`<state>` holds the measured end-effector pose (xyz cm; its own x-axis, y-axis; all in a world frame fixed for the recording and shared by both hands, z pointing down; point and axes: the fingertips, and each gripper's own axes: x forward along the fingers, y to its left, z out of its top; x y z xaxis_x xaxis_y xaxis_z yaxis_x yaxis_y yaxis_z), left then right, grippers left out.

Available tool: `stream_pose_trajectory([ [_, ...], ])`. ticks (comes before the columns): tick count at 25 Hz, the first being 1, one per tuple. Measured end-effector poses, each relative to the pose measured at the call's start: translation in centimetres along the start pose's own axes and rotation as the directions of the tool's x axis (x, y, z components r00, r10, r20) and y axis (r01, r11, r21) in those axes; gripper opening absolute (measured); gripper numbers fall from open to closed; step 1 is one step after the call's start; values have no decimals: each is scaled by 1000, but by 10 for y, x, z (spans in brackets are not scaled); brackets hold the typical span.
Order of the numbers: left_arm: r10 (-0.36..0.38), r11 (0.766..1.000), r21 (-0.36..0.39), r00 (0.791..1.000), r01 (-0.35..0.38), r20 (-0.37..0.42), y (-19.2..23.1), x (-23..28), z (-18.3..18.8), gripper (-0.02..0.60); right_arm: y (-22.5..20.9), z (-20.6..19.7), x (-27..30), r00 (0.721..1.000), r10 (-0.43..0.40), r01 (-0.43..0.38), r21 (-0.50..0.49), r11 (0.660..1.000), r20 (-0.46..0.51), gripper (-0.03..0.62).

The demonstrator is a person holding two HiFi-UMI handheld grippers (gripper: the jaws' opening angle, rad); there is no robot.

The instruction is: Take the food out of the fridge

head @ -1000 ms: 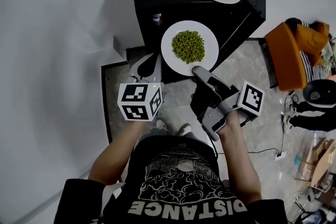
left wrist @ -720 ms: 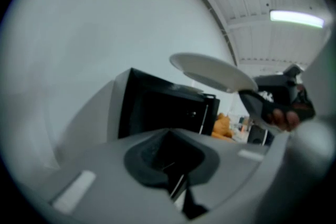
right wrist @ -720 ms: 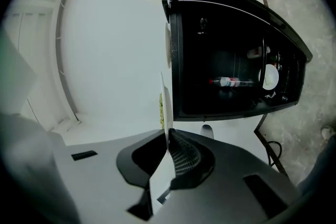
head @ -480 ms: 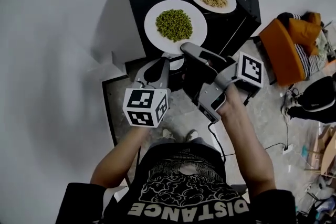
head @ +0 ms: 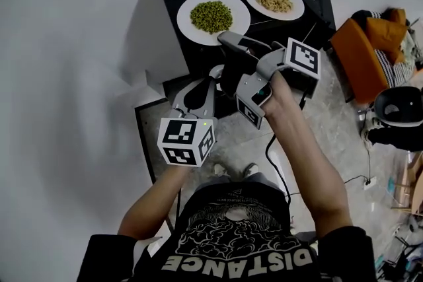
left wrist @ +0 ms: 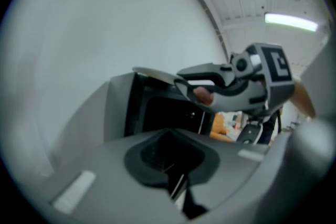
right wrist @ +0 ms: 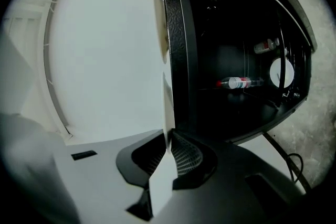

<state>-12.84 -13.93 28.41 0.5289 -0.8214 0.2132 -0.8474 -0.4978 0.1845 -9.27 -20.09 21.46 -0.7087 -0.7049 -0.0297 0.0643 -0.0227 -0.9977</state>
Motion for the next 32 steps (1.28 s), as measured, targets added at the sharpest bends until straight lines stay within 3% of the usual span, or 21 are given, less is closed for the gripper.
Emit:
stream_pose_trajectory([
  [12, -13, 1000, -9, 1000, 13, 23, -5, -3, 6, 2, 4, 2, 12, 997, 71, -71, -9, 997, 17, 17],
  [14, -14, 1000, -15, 1000, 14, 28, -8, -3, 5, 2, 7, 3, 9, 995, 100, -99, -21, 995, 18, 54],
  [15, -13, 1000, -20, 999, 13, 31, -9, -2, 6, 2, 9, 4, 6, 993, 113, -112, -36, 993, 19, 85],
  [19, -15, 999, -36, 1000, 16, 25, -16, -2, 1, 2, 13, -1, -30, 987, 159, -154, -145, 977, 26, 91],
  [22, -38, 999, -33, 999, 38, 5, -33, 2, -9, 2, -3, -4, -69, 991, 121, -100, -292, 951, 55, 89],
  [25, -51, 999, -10, 998, 50, -31, -58, 5, -24, 2, -26, -5, -105, 994, 8, 45, -487, 872, 105, 52],
  [27, -51, 999, 4, 997, 52, -50, -73, 8, -32, 2, -42, -5, -128, 984, -89, 164, -600, 783, 154, 32],
  [29, -59, 998, 15, 997, 60, -59, -91, 8, -38, 2, -57, -3, -152, 962, -180, 274, -715, 643, 208, 21],
  [32, -63, 997, 31, 995, 66, -74, -116, 4, -48, 2, -73, -8, -180, 934, -250, 347, -822, 452, 257, 14],
])
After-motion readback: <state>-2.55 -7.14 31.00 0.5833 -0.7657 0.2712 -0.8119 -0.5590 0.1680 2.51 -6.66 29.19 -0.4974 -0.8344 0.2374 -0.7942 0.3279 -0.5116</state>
